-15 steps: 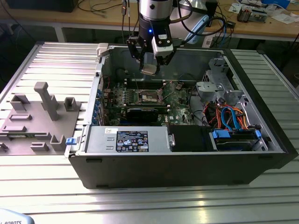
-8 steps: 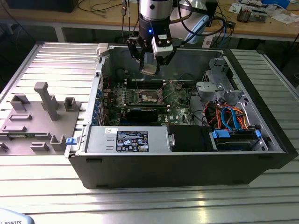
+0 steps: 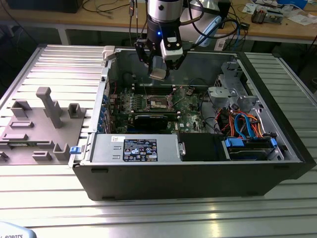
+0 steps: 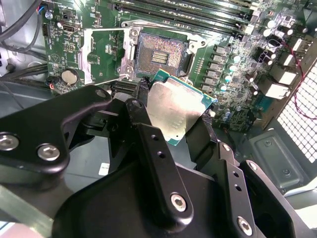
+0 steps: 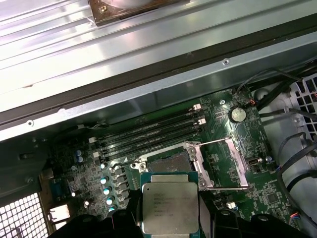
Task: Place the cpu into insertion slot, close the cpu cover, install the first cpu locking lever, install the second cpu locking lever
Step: 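Place the cpu into insertion slot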
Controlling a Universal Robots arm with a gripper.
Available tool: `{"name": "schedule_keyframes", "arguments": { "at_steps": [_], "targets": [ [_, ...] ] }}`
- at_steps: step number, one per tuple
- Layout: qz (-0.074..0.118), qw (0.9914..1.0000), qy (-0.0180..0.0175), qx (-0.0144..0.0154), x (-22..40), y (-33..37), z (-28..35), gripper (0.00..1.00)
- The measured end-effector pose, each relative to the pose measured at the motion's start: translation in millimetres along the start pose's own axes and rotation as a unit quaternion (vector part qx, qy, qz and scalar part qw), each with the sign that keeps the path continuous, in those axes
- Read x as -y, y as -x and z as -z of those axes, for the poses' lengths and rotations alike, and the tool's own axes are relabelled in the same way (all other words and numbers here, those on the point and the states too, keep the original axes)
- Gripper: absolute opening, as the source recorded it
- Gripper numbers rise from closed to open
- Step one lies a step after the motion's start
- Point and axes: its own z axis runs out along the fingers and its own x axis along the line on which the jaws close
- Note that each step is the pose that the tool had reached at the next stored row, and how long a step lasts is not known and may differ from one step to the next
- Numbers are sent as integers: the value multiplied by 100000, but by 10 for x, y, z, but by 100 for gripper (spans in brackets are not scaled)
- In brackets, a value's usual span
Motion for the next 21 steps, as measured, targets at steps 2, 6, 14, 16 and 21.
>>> {"name": "schedule_keyframes", "arguments": {
  "at_steps": [2, 6, 14, 16, 21],
  "targets": [
    [-90, 100000, -1, 8, 0, 0, -2, 55],
    [-195, 100000, 2, 18, 0, 0, -5, 55],
    [-790, 99997, 15, 66, 2, 0, -23, 55],
    [-827, 99997, 14, 70, 2, 0, -25, 55],
    [-1351, 99991, -30, 128, 5, 1, -59, 55]
  ]
}}
